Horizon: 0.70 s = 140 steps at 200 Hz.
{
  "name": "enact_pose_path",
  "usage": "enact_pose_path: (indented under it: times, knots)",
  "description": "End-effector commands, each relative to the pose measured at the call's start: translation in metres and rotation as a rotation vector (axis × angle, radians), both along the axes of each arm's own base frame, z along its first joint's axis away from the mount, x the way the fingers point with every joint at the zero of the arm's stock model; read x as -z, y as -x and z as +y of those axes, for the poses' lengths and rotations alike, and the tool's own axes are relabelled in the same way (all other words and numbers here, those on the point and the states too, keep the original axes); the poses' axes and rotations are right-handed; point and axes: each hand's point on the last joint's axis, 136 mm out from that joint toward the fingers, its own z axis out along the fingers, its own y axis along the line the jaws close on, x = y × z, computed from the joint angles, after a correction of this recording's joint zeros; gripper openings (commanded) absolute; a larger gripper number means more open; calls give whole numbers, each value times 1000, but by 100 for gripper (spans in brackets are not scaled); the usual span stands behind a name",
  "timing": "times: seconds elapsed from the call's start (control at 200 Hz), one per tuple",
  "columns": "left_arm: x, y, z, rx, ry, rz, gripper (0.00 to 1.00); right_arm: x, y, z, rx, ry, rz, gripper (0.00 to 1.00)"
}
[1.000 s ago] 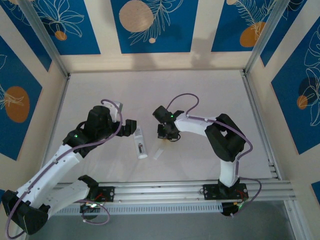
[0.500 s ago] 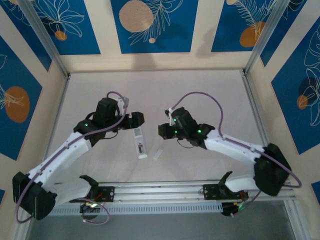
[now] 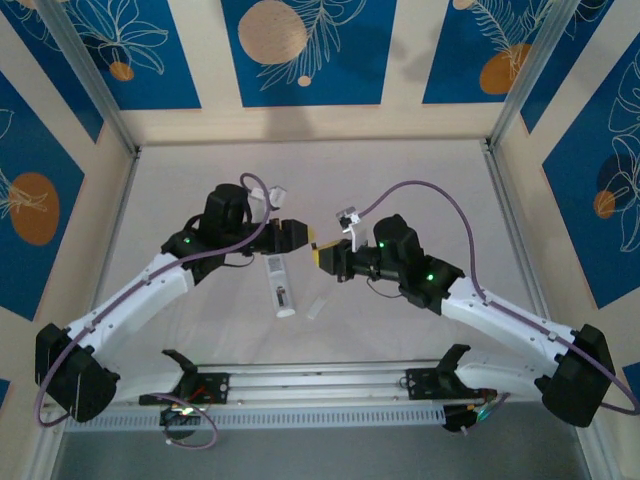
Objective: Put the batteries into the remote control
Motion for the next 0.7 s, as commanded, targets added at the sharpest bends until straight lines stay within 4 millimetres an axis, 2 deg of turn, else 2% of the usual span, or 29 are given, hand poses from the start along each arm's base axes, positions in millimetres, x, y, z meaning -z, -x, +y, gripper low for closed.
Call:
enact_pose_path:
  times: [0.0, 0.12, 0.375, 0.525, 0.695]
  knots:
    - [-20, 11, -12, 70, 51, -30, 42, -3, 2, -3, -11, -12, -21, 14]
    - [-17, 16, -20, 98, 37, -23, 37, -7, 1, -4, -15, -45, -14, 14]
    - [0, 14, -28, 86, -26, 32, 34, -14, 2, -8, -10, -63, -35, 14]
    - [5, 11, -29, 57, -19, 86, 25, -17, 3, -10, -5, -69, -55, 14]
    - [3, 14, -32, 67, 9, 101, 20, -16, -2, -14, 27, -57, -57, 14]
